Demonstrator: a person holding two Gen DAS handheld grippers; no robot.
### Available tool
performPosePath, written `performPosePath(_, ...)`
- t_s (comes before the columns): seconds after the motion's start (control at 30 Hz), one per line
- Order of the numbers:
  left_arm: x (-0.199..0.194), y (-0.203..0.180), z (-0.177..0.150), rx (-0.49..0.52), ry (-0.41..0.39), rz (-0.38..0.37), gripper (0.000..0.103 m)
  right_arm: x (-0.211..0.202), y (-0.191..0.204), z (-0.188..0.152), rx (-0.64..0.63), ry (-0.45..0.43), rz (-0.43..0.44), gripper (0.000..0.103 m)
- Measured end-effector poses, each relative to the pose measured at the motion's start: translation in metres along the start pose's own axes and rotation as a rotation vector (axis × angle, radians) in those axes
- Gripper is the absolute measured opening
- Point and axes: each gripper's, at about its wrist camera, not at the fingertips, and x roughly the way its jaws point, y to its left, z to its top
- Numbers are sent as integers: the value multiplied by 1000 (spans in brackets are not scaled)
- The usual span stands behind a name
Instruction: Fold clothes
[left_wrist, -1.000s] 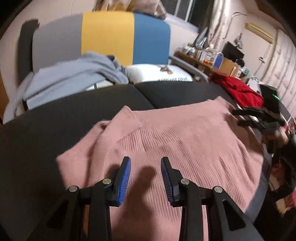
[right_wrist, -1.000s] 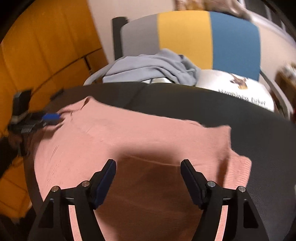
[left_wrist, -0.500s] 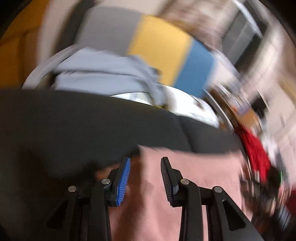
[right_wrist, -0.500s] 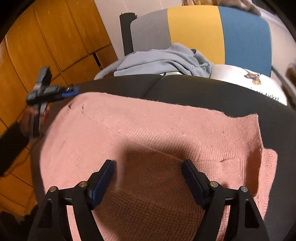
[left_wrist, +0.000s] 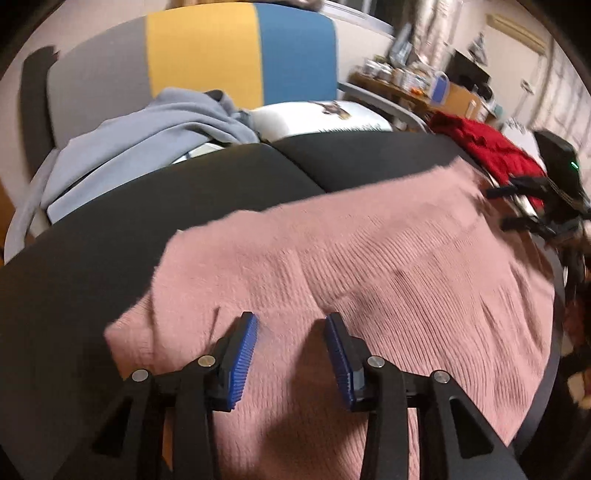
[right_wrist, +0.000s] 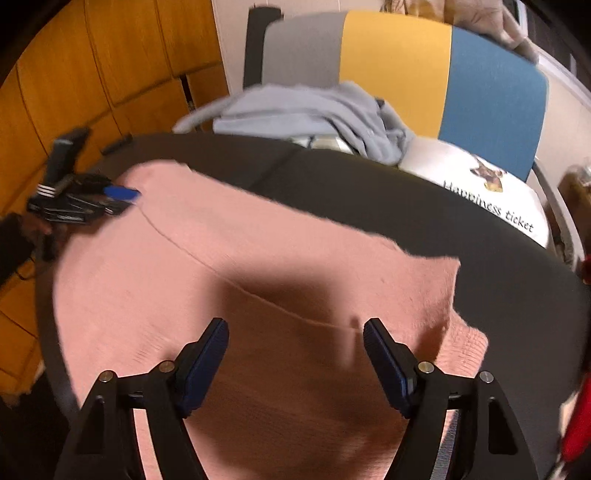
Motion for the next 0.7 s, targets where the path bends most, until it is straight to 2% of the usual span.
performPosePath(0.03,-1,0,1,-1,-3,6,21,5,-1,-1,-8,23,-16,54)
performPosePath(0.07,-3,0,1,-4,-12,11,2,7,-1,-2,-5,32,-20,35)
performPosePath(0.1,-6,1,0,-10,-27,16,2,8,0,-2,-5,35,-28,23)
performPosePath(0.17,-14,3,-2,-28,-61,27,2,2,7,-3,-15,18,-58,11)
performPosePath(0.33,-31,9,-8,-82,-133,40,2,-17,13,-7,-7,-46,-109,10)
performPosePath(0.47,-37,12,-8,-114,-177,48,2,-15,11,-6,18,-40,-116,6)
performPosePath(0.57,-43,16,0,-152,-238,65,2,-19,11,2,29,-79,-125,6)
performPosePath(0.7,-44,20,19,-187,-293,93,2,-22,7,18,55,-138,-179,3)
